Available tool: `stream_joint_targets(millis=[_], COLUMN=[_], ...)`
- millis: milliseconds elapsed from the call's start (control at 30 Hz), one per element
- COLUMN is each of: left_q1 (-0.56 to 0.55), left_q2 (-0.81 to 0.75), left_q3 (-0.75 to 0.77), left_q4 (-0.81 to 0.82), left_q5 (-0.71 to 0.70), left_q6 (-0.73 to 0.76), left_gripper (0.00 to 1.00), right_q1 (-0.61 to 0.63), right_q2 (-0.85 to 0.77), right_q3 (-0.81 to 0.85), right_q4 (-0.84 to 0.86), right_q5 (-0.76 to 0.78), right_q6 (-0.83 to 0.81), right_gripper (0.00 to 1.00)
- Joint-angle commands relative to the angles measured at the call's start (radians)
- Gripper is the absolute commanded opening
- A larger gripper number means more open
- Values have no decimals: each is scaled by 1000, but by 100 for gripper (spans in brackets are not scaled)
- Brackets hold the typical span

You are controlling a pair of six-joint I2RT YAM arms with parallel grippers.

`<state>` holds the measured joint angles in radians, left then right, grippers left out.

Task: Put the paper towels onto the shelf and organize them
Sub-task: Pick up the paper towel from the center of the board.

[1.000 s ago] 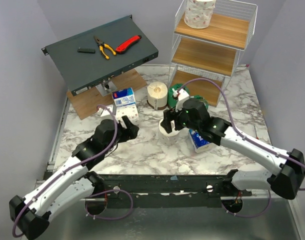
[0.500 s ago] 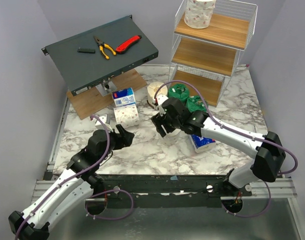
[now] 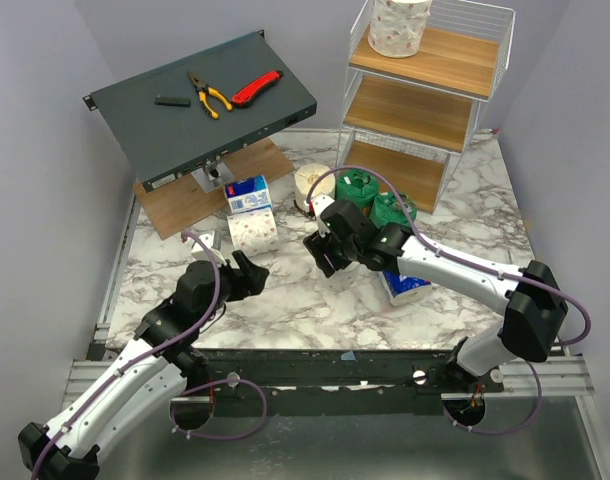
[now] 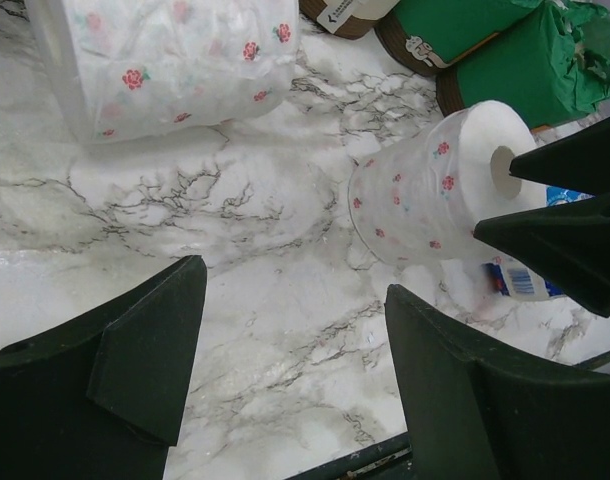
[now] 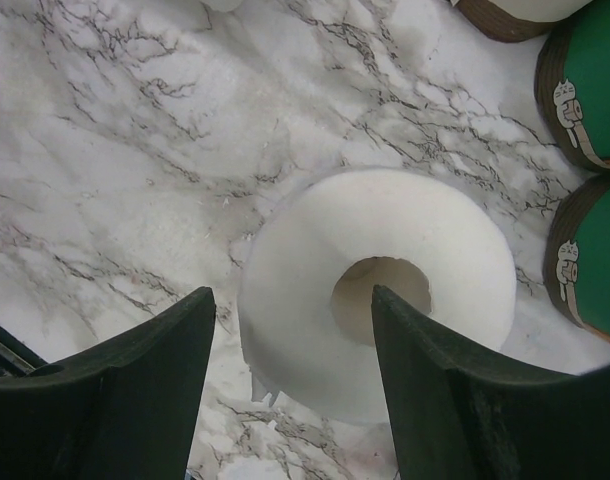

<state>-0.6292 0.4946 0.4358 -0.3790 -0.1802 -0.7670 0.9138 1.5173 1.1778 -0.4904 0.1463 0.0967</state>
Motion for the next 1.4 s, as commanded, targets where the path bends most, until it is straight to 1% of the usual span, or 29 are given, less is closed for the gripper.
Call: stream_joint_targets(millis=[0, 133, 333, 500, 867, 967, 1100, 1200, 1367], left_q1=[6, 6, 6, 7, 8, 6, 11, 17, 20], left_q2=[10, 23, 33, 33, 45, 43, 38, 37, 52], left_q3=[-7, -13, -15, -22, -12, -2, 39, 71, 116], left_q4=[40, 52, 57, 64, 69, 63, 37, 33, 45], left_q5=[31, 40, 47, 47, 42, 37, 6, -2, 21], left_q6=[-2, -11, -22, -26, -23, -13, 28, 52, 51], left_gripper=[75, 75, 75, 75, 75, 75, 75, 75, 75], right_q1=[7, 8, 9, 8, 7, 8, 8, 7, 7], right_q2=[18, 18, 27, 31, 24, 2, -57, -78, -75], right_q3=[-29, -45, -56, -58, -52, -31, 56, 185, 429], right_q4=[-6, 8, 32, 33, 10, -13, -65, -155, -289], right_q5=[-1, 7, 16, 23, 34, 49, 78, 133, 281], right_q6=[7, 16, 26, 23, 28, 33, 41, 32, 16], right_gripper=[67, 66, 59, 55, 35, 32, 29, 29, 28])
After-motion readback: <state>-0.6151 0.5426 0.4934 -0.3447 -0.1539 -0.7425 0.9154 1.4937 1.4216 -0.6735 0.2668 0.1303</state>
